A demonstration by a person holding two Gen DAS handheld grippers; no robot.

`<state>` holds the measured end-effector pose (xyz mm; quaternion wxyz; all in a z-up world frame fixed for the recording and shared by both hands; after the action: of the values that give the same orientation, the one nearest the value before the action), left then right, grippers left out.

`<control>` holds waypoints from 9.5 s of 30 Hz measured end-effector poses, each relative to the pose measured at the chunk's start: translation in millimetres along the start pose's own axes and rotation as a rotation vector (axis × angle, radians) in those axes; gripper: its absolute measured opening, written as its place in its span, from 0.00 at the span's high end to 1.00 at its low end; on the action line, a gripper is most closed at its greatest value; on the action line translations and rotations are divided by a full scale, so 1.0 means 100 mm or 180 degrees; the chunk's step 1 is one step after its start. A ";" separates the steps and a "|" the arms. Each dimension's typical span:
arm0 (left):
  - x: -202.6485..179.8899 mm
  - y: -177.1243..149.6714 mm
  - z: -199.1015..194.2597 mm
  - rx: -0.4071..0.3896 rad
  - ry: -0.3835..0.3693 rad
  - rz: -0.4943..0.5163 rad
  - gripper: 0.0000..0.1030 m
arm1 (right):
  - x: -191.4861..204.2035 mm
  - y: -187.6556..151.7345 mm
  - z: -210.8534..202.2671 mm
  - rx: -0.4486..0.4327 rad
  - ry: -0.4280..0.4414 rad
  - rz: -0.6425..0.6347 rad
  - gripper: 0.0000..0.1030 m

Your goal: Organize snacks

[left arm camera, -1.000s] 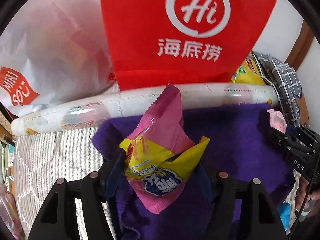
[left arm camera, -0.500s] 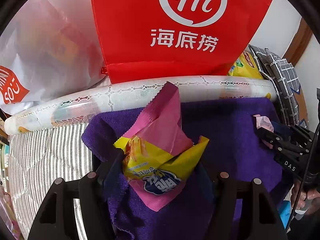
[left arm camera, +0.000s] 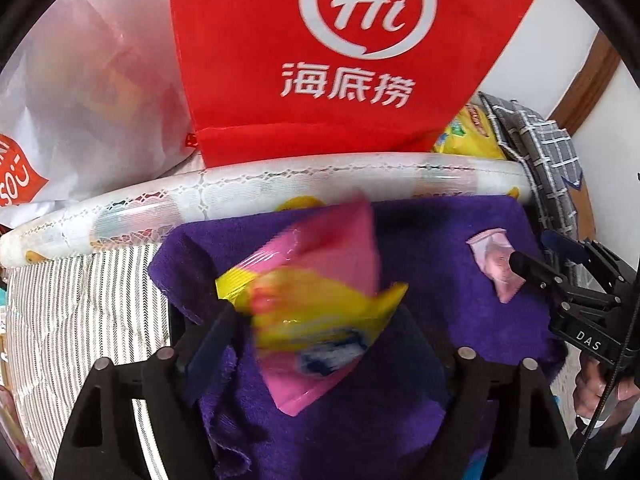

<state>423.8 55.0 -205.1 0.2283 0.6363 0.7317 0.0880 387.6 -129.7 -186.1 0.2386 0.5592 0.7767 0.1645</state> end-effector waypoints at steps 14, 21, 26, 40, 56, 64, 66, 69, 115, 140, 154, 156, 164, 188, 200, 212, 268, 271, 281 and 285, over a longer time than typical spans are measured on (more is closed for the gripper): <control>-0.04 -0.21 -0.62 -0.0278 0.0041 -0.0029 0.15 | -0.09 -0.24 -0.80 -0.0276 -0.0514 0.0093 0.16; 0.01 -0.51 -1.00 -0.0383 -0.0036 -0.0102 0.16 | -0.06 -0.74 -1.15 -0.0340 -0.0444 0.0260 0.16; 0.09 -0.78 -1.24 -0.0446 -0.0023 -0.0142 0.16 | -0.05 -1.15 -1.23 -0.0194 -0.0417 0.0350 0.16; 0.25 -1.45 -1.53 -0.0403 -0.0010 -0.0205 0.16 | 0.15 -1.98 -1.12 0.0096 0.0121 0.0453 0.52; 0.36 -1.80 -1.59 -0.0381 -0.0066 -0.0280 0.16 | 0.22 -2.42 -1.40 0.0138 0.0271 0.0505 0.82; 0.44 -1.89 -1.51 -0.0307 -0.0080 -0.0350 0.16 | 0.23 -2.57 -1.45 0.0089 0.0180 0.0502 0.51; 0.47 -1.91 -1.49 -0.0296 -0.0064 -0.0370 0.16 | 0.23 -2.55 -1.41 0.0088 0.0182 0.0517 0.51; 0.52 -1.92 -1.46 -0.0293 -0.0017 -0.0386 0.16 | 0.22 -2.51 -1.27 0.0139 0.0157 0.0533 0.51; 0.65 -1.78 -0.76 -0.0190 -0.0396 -0.0198 0.43 | 0.25 -2.53 -1.14 0.0007 -0.0218 0.0472 0.77; 0.59 -2.31 -1.47 -0.0401 -0.0339 -0.0268 0.43 | 0.50 -2.46 -1.91 -0.0352 -0.0147 0.0577 0.77; 0.15 -2.40 -1.74 -0.0475 -0.0489 -0.0050 0.43 | 0.59 -2.34 -2.26 -0.0546 -0.0143 0.0613 0.77; 0.09 -2.39 -1.76 -0.0480 -0.0517 -0.0027 0.43 | 0.60 -2.30 -2.30 -0.0559 -0.0151 0.0629 0.77; -0.17 -2.32 -1.84 -0.0501 -0.0625 0.0076 0.43 | 0.62 -2.13 -2.44 -0.0608 -0.0213 0.0618 0.77; -0.69 -1.92 -1.84 -0.0540 -0.0718 0.0286 0.43 | 0.60 -1.64 -2.51 -0.0750 -0.0145 0.0571 0.77; -0.67 -1.71 -1.82 -0.0566 -0.0731 0.0248 0.43 | 0.54 -1.43 -2.40 -0.0744 -0.0132 0.0570 0.77; -0.63 -1.54 -1.77 -0.0586 -0.0696 0.0182 0.43 | 0.47 -1.27 -2.28 -0.0734 -0.0113 0.0572 0.77; -0.05 -0.51 -0.42 -0.0027 -0.0294 -0.0145 0.43 | -0.05 -0.65 -0.49 -0.0095 -0.0121 0.0681 0.77; -0.05 -0.52 -0.33 0.0023 -0.0260 -0.0117 0.43 | -0.04 -0.67 -0.39 -0.0046 -0.0120 0.0637 0.77; -0.07 -0.53 -0.15 0.0109 -0.0245 -0.0071 0.45 | -0.01 -0.71 -0.13 0.0139 -0.0005 0.0549 0.77; -0.05 -0.53 -0.14 0.0116 -0.0237 -0.0064 0.45 | -0.02 -0.70 -0.11 0.0167 -0.0027 0.0480 0.77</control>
<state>370.7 42.9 -213.8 0.2446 0.6357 0.7305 0.0486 326.6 -153.7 -213.9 0.2141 0.6229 0.7354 0.1592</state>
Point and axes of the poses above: each gripper's, at about its wrist camera, not at the fingertips, and z roughly the way its jaws point, x to its left, y to its top, the point moved 5 cm from there along z, roughly the way its jaws point, and after that the axes turned 10 degrees about -z, right-handed, at the moved point
